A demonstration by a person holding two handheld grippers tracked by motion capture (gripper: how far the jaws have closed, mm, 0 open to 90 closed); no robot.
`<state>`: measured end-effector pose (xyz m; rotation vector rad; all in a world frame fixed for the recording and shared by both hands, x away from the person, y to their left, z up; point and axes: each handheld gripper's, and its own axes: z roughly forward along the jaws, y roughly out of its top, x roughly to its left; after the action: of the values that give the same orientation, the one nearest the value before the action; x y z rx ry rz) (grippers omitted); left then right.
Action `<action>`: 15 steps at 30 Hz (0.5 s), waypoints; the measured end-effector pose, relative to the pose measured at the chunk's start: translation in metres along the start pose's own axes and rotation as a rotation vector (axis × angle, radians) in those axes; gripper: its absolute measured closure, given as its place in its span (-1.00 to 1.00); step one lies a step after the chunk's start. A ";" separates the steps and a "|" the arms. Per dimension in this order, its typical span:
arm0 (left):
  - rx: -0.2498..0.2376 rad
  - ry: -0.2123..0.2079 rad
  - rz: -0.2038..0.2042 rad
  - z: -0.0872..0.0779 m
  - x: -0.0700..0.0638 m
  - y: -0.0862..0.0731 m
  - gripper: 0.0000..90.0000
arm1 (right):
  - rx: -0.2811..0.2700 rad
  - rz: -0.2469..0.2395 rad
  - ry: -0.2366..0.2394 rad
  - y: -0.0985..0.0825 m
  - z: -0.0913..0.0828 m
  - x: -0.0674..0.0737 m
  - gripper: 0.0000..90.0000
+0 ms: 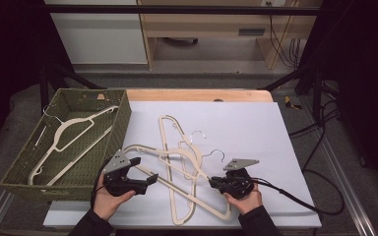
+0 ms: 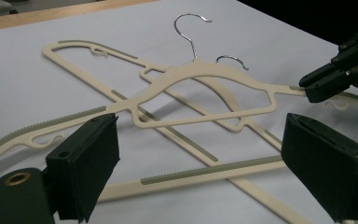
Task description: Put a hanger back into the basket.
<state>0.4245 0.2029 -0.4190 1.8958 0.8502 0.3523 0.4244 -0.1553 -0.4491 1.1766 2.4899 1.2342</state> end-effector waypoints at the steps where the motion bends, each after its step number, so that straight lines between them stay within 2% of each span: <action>1: 0.000 0.000 0.000 0.000 0.000 0.000 -0.75 | -0.002 -0.011 0.005 0.000 -0.001 0.000 0.79; 4: -0.009 -0.003 0.002 0.001 -0.002 0.006 -0.75 | -0.012 -0.011 0.006 0.000 -0.002 0.002 0.80; 6: -0.007 -0.002 0.013 0.003 -0.003 0.010 -0.75 | -0.016 -0.036 0.013 -0.001 -0.005 0.002 0.80; 8: -0.008 -0.004 0.014 0.007 -0.004 0.016 -0.75 | -0.021 -0.035 0.015 -0.001 -0.006 0.003 0.80; 11: 0.001 -0.011 0.014 0.017 -0.005 0.028 -0.75 | -0.021 -0.039 0.018 -0.001 -0.007 0.005 0.80; 15: 0.019 -0.025 0.018 0.040 -0.009 0.045 -0.73 | -0.024 -0.045 0.022 -0.001 -0.007 0.006 0.80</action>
<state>0.4590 0.1577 -0.3968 1.9232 0.8225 0.3315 0.4167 -0.1565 -0.4441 1.1018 2.4949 1.2689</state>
